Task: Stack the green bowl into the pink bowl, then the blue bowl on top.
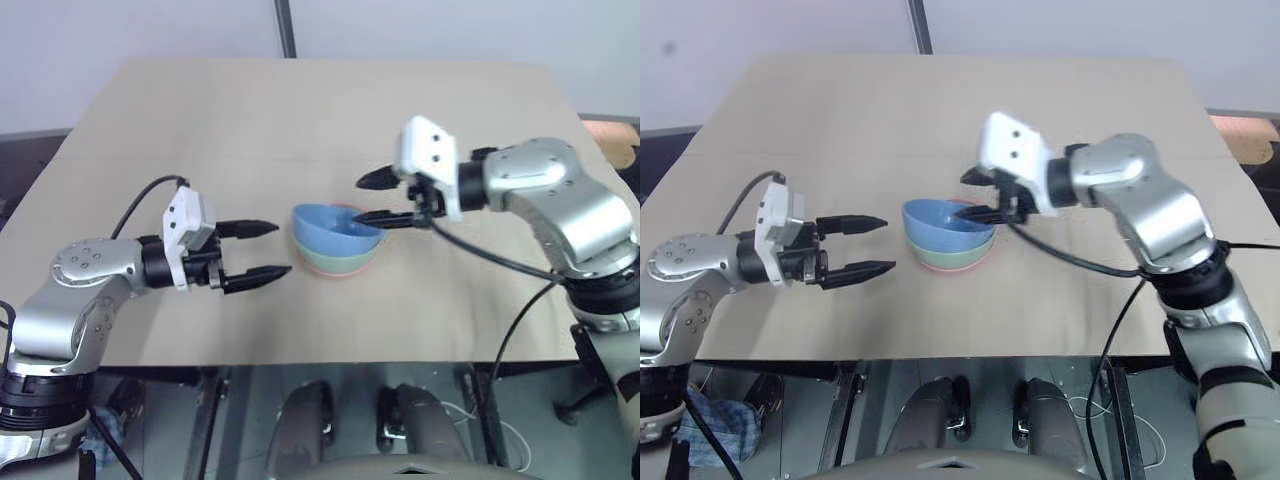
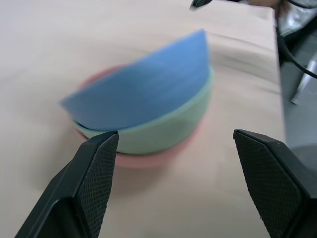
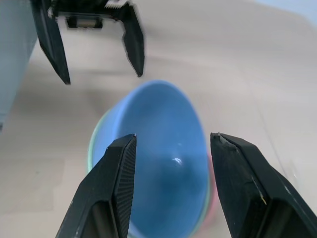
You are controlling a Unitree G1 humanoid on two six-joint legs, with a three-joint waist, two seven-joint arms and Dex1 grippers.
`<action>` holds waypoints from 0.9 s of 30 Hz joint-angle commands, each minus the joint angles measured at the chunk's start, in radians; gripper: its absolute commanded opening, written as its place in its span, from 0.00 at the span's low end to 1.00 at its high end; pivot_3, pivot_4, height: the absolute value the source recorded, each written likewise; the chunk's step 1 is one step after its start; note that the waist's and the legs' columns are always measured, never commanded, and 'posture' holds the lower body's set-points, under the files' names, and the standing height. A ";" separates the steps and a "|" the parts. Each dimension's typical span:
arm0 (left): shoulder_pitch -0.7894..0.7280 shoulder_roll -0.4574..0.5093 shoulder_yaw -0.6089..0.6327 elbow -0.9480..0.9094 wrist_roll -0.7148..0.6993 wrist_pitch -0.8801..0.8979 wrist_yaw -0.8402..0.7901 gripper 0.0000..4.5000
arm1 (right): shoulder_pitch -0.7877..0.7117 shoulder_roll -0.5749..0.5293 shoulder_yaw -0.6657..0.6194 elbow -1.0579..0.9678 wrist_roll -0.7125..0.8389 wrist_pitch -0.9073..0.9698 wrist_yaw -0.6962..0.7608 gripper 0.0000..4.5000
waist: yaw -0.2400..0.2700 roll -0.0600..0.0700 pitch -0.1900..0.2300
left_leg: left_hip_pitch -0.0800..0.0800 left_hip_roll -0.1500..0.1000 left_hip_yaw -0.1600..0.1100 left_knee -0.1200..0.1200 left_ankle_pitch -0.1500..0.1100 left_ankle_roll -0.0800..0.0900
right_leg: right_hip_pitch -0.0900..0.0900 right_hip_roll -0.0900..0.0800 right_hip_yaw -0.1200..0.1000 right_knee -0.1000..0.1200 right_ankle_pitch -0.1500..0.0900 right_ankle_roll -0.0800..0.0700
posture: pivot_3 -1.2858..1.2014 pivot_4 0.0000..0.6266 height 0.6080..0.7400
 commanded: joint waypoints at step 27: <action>0.180 0.071 0.208 -0.027 0.029 -0.037 0.032 0.87 | 0.593 -0.292 -0.676 0.013 0.331 -0.063 0.070 0.58 | -0.001 0.000 0.000 | 0.001 0.000 0.000 -0.001 0.000 0.000 | 0.001 0.000 0.000 0.000 -0.002 0.004 | 0.52 0.24 1.00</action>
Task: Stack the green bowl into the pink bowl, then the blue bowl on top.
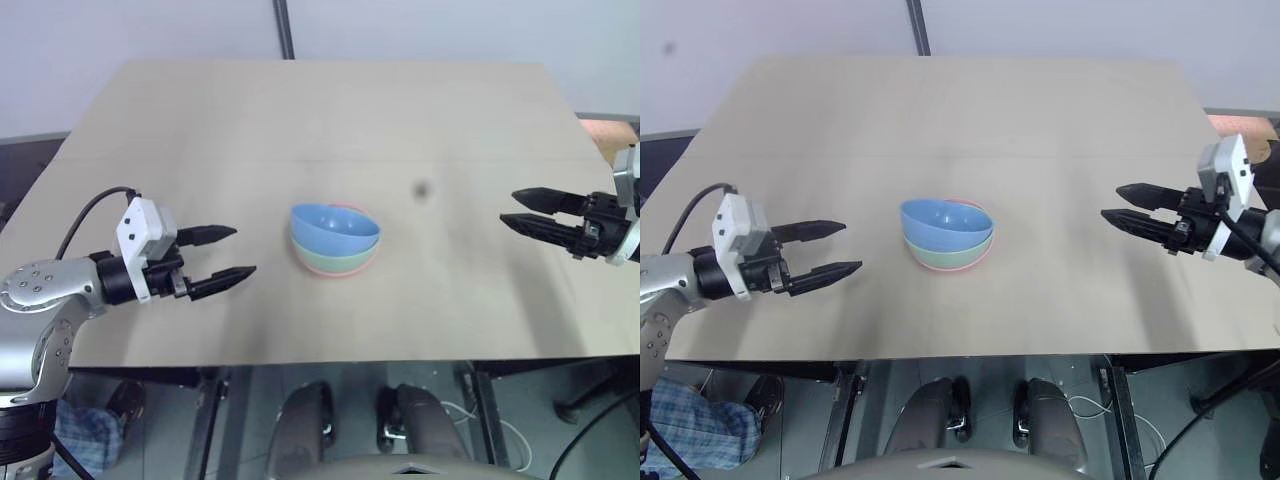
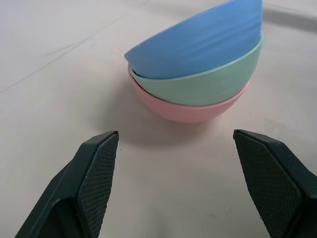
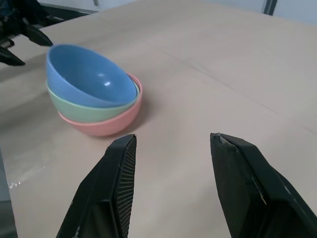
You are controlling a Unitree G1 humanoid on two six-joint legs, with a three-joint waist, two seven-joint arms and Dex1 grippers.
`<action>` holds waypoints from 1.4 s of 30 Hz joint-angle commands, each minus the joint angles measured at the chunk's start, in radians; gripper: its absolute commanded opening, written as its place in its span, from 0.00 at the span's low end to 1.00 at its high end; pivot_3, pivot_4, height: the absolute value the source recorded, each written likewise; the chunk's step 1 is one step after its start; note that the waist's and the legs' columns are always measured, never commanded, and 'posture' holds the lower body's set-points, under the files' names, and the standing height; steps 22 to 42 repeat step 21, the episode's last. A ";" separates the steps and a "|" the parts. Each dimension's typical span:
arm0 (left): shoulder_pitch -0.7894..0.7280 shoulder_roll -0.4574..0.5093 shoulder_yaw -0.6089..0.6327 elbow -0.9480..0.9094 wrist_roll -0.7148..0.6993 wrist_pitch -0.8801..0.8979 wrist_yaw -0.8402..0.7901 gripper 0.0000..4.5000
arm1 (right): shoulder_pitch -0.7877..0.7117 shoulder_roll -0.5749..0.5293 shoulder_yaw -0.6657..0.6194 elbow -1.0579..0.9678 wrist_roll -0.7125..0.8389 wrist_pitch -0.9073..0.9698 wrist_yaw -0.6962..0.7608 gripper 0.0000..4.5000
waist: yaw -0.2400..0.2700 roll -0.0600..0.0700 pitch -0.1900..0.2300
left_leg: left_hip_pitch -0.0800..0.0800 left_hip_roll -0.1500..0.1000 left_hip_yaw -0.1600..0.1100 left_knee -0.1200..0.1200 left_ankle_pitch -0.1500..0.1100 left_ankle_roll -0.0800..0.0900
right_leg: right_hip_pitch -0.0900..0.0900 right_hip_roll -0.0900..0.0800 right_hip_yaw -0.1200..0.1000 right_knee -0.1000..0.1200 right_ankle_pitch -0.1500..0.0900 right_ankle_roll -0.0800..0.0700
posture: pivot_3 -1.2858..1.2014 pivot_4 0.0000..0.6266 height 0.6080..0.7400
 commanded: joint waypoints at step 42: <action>0.001 0.020 0.034 -0.031 0.000 -0.019 0.001 0.87 | 0.051 -0.041 0.001 -0.028 0.015 -0.088 0.020 0.58 | 0.002 0.000 0.000 | 0.000 0.000 0.000 0.000 0.000 0.000 | 0.000 0.000 0.000 0.000 0.000 0.000 | 0.52 0.24 1.00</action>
